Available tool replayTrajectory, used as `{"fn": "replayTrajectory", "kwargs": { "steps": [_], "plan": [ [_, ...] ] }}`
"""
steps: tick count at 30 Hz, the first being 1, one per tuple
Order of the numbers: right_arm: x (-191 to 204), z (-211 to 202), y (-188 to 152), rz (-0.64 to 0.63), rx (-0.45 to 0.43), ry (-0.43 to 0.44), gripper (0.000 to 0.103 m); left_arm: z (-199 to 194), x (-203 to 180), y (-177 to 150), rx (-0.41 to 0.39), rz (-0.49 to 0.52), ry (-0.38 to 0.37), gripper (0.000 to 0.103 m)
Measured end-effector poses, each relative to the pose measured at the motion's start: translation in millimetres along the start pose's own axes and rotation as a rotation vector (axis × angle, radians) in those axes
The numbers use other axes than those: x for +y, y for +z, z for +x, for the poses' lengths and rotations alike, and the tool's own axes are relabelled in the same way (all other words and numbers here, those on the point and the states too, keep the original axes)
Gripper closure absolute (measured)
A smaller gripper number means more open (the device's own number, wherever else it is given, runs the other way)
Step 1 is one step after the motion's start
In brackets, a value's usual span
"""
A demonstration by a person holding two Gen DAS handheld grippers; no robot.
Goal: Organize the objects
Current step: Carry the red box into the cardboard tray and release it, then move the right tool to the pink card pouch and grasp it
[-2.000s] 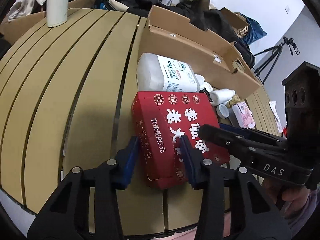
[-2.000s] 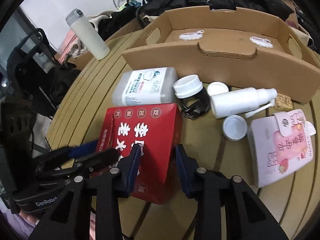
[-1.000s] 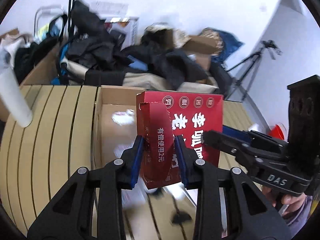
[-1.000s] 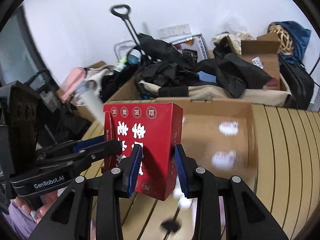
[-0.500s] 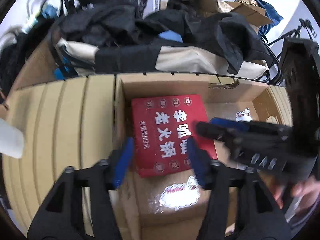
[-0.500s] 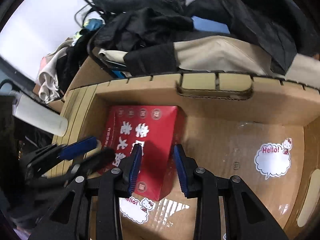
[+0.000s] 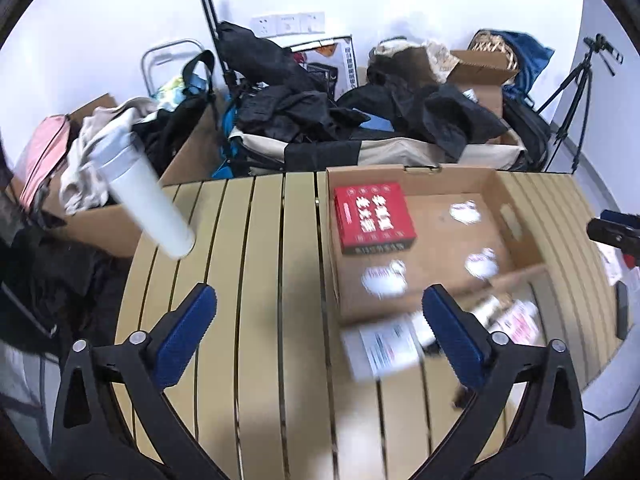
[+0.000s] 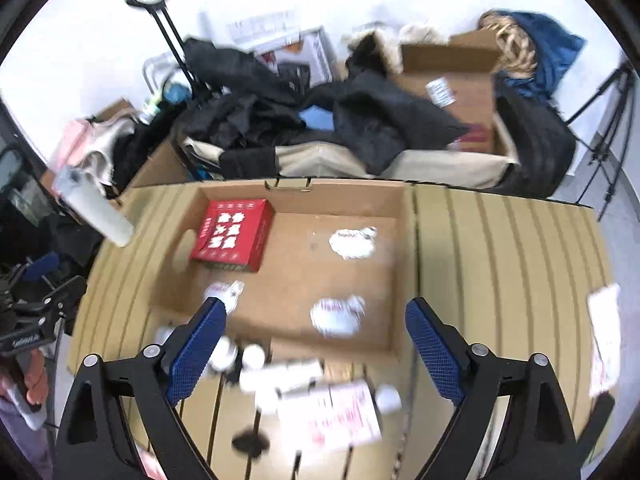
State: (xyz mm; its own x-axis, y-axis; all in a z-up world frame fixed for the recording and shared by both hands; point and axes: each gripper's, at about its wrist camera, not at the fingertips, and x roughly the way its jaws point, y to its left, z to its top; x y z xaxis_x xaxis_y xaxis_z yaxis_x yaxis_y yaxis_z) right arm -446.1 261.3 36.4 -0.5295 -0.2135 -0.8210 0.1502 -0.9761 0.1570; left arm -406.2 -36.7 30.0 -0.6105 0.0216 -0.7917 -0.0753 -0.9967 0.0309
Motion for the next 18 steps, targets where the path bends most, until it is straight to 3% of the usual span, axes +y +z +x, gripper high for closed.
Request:
{"fn": "replayTrajectory", "kwargs": {
  "steps": [5, 10, 18],
  "plan": [
    [4.0, -69.7, -56.0, -0.028, -0.07, 0.018, 0.009, -65.3, -7.8, -45.2, -0.058, -0.015, -0.064, 0.0],
    [22.4, -120.5, -126.2, -0.107, -0.153, 0.058, 0.009, -118.8, -15.1, -108.0, -0.116, -0.014, -0.018, 0.0],
    [49.8, -171.1, -246.0, -0.172, -0.241, 0.175, 0.009, -186.7, -29.8, -222.3, -0.178, 0.013, -0.06, 0.0]
  ]
}}
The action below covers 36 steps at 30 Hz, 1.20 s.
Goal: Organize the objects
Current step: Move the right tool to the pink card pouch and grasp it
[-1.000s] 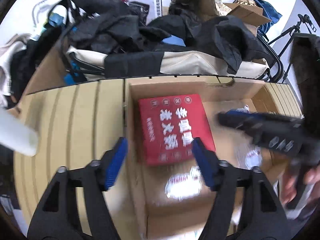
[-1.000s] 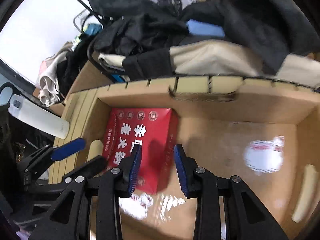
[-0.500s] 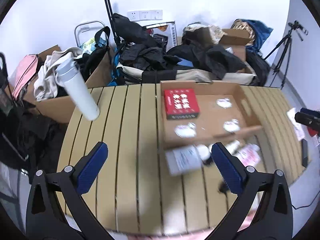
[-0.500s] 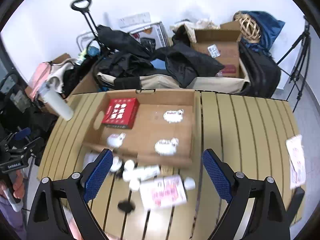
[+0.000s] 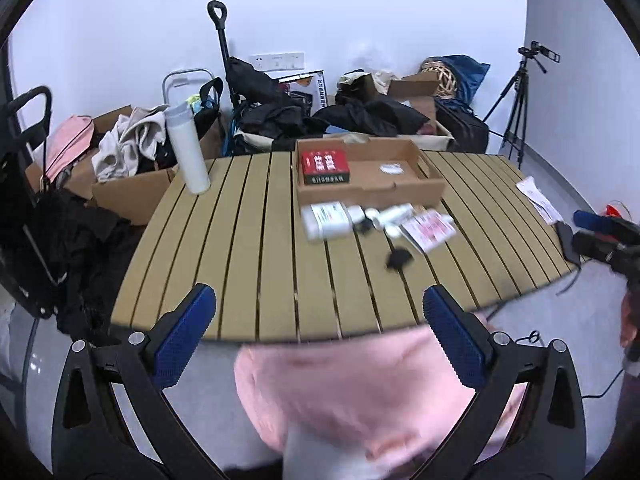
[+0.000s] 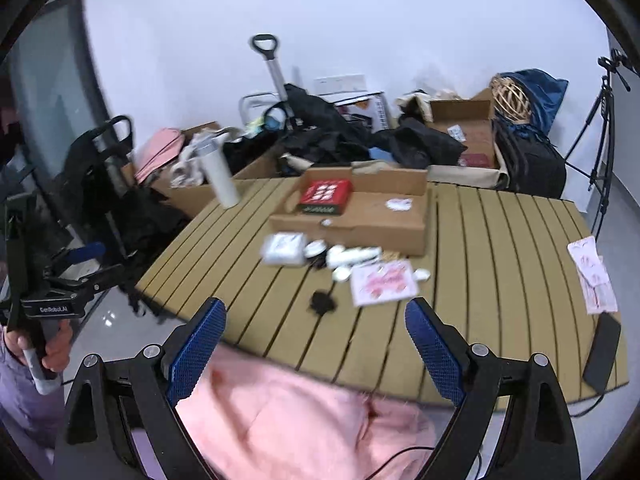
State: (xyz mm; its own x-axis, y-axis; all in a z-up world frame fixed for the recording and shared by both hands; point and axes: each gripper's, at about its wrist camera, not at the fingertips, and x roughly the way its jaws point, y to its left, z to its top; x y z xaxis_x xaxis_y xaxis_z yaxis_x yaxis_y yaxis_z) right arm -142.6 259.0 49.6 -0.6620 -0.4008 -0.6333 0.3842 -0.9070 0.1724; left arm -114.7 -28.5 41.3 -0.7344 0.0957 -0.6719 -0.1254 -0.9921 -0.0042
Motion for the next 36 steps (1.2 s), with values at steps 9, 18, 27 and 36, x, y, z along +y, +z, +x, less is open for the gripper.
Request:
{"fn": "replayTrajectory", "kwargs": {
  "steps": [9, 18, 27, 36],
  "plan": [
    [66.5, -2.8, -120.1, -0.099, -0.053, 0.022, 0.009, -23.1, -22.0, -84.6, -0.029, -0.033, -0.13, 0.0],
    [62.0, 19.6, -131.1, -0.076, 0.038, -0.01, 0.015, -4.2, -32.4, -95.4, -0.002, -0.004, -0.12, 0.0],
    [20.4, 64.0, -119.1, -0.043, 0.097, -0.033, 0.03, 69.4, -39.1, -67.9, 0.049, 0.045, -0.144, 0.0],
    [-62.0, 138.0, -51.1, 0.023, 0.115, -0.109, 0.03, 180.8, -71.0, 16.4, 0.144, -0.032, -0.367, 0.02]
  ]
}}
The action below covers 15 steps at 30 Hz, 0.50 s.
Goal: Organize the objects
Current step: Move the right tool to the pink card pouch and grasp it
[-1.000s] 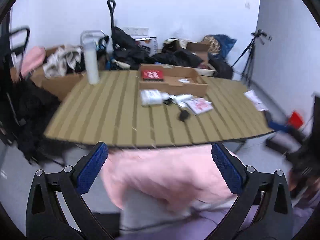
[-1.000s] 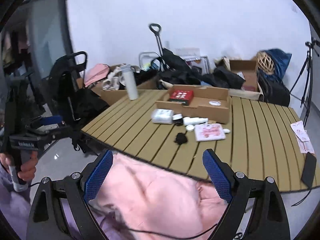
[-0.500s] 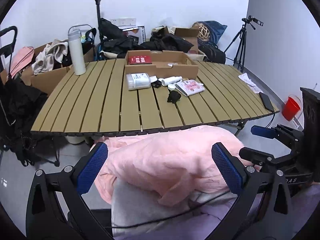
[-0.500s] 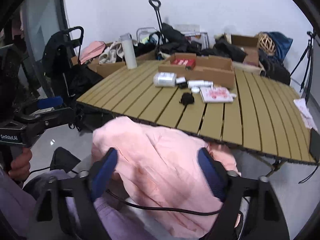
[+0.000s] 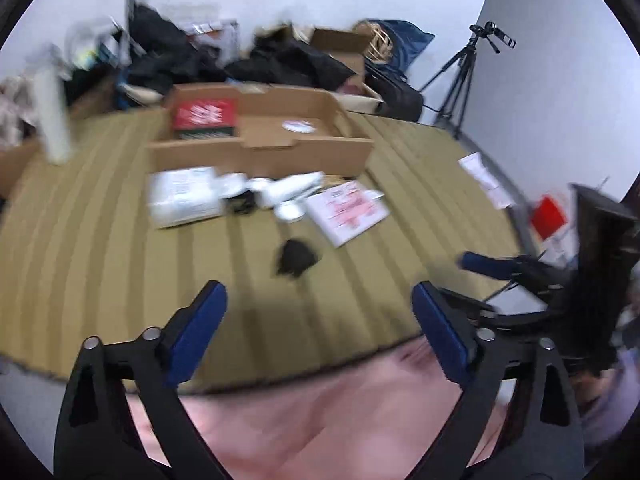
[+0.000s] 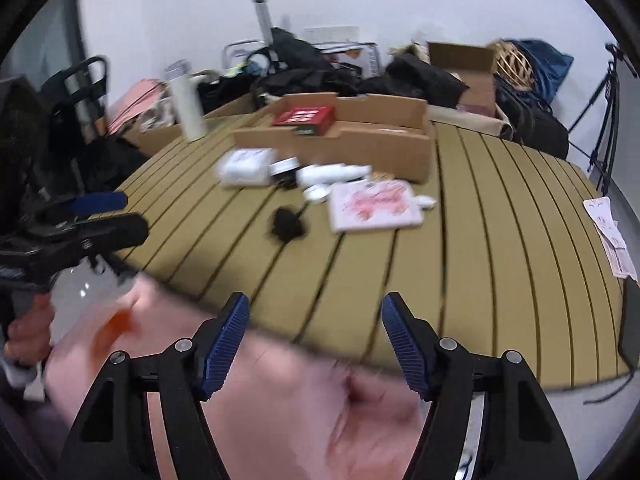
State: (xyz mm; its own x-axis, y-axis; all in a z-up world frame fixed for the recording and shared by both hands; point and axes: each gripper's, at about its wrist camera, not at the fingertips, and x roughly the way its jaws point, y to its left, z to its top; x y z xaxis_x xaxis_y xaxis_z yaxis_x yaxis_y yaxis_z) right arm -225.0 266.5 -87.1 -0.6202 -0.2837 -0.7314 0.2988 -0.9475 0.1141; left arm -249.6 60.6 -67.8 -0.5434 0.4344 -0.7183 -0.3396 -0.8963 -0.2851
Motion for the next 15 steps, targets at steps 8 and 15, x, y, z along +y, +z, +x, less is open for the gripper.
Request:
{"fn": "replayTrajectory", "kwargs": {
  "steps": [8, 15],
  "plan": [
    [-74.0, 92.3, 63.2, 0.111, 0.071, 0.027, 0.048, 140.8, 8.8, 48.6, 0.232, -0.252, -0.054, 0.052],
    [-95.6, 138.2, 67.4, 0.133, 0.127, 0.094, 0.065, 178.5, 13.3, 55.5, 0.264, -0.253, -0.039, 0.067]
  ]
}}
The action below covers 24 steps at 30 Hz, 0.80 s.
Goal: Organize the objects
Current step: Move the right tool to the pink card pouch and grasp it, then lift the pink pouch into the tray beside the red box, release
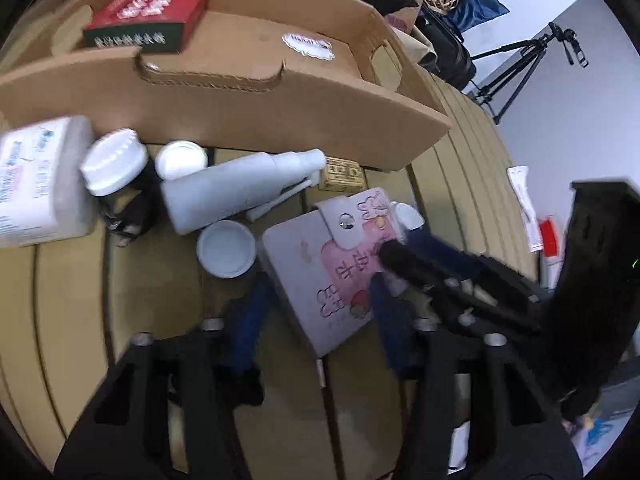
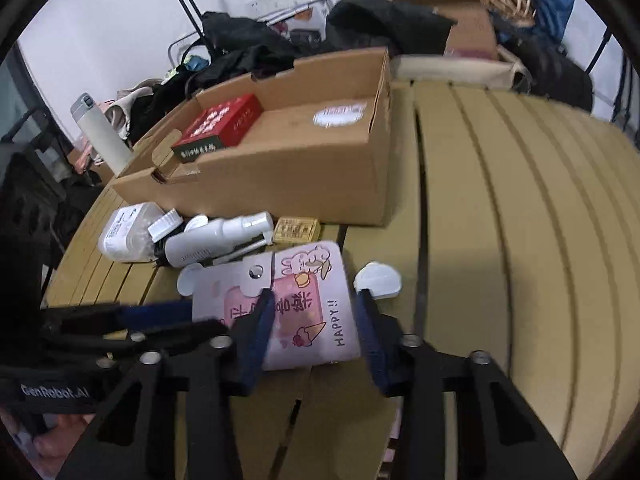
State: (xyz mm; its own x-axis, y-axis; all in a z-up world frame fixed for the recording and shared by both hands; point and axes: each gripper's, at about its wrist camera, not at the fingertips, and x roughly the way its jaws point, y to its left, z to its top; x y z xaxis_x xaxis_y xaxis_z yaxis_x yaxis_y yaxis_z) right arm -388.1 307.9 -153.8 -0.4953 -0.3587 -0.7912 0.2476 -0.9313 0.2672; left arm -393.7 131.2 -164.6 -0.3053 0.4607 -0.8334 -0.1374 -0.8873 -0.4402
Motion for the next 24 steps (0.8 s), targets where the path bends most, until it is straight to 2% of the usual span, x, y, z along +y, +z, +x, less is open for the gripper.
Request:
{"fn": "replayTrajectory", "kwargs": {
  "steps": [2, 3, 4, 7, 9, 13, 14, 15, 18, 21, 24],
  "plan": [
    [-0.9, 1.3, -1.5, -0.005, -0.014, 0.008, 0.065, -0.8, -0.6, -1.0, -0.013, 0.007, 0.015, 0.071],
    [-3.1, 2.3, -1.2, 0.006, -0.015, 0.019, 0.065, -1.1, -1.1, -1.1, -0.022, 0.013, 0.03, 0.079],
    [-6.6, 2.9, -1.7, 0.026, -0.019, 0.036, 0.065, -1.2, -2.0, -2.3, -0.028, 0.015, 0.048, 0.079],
    [-9.8, 0.8, -2.4, 0.05, -0.013, 0.035, 0.065, -3.2, -1.9, -5.4, -0.011, 0.002, 0.024, 0.085],
    [-11.4, -3.8, -4.0, 0.047, -0.034, -0.012, 0.065, -3.3, -1.4, -9.4, 0.0, 0.005, 0.001, 0.085],
    [-18.4, -8.2, -15.4, 0.106, -0.056, 0.018, 0.065, -6.9, -10.8, -19.8, -0.017, 0.039, 0.055, 0.083],
    [-16.3, -10.6, -18.7, 0.103, -0.061, 0.007, 0.065, -5.6, -12.1, -22.2, -0.009, 0.05, 0.042, 0.072],
    [-14.5, -12.1, -22.7, 0.101, -0.069, 0.007, 0.065, -6.5, -15.8, -26.5, -0.031, 0.082, 0.038, 0.071],
    [-16.4, -17.1, -32.5, 0.155, -0.068, 0.04, 0.065, -7.7, -23.8, -36.4, -0.052, 0.127, 0.092, 0.072],
    [-9.1, -25.0, -41.5, 0.139, -0.043, 0.017, 0.067, -14.2, -21.7, -44.4, -0.053, 0.107, 0.089, 0.078],
    [-6.8, -43.2, -57.4, 0.172, -0.052, 0.041, 0.072, -33.4, -22.8, -51.8, -0.064, 0.093, 0.066, 0.08]
  ]
}}
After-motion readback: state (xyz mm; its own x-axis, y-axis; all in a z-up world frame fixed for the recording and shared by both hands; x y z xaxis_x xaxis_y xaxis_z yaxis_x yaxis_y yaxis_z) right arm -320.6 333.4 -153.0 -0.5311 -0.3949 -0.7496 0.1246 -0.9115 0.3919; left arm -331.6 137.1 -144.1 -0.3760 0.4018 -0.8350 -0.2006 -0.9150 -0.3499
